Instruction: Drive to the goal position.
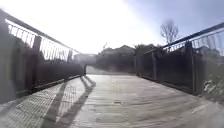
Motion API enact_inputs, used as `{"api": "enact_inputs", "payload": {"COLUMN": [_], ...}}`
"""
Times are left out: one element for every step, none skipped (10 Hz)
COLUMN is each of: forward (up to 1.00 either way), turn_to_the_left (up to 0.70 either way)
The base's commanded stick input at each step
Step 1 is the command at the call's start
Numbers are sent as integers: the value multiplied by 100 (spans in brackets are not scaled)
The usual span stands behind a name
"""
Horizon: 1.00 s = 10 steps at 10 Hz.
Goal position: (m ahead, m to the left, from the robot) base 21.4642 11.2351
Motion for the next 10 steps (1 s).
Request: {"api": "enact_inputs", "payload": {"forward": [100,100,100,100,100,100,100,100,100,100], "turn_to_the_left": [0,0,0,0,0,0,0,0,0,0]}}
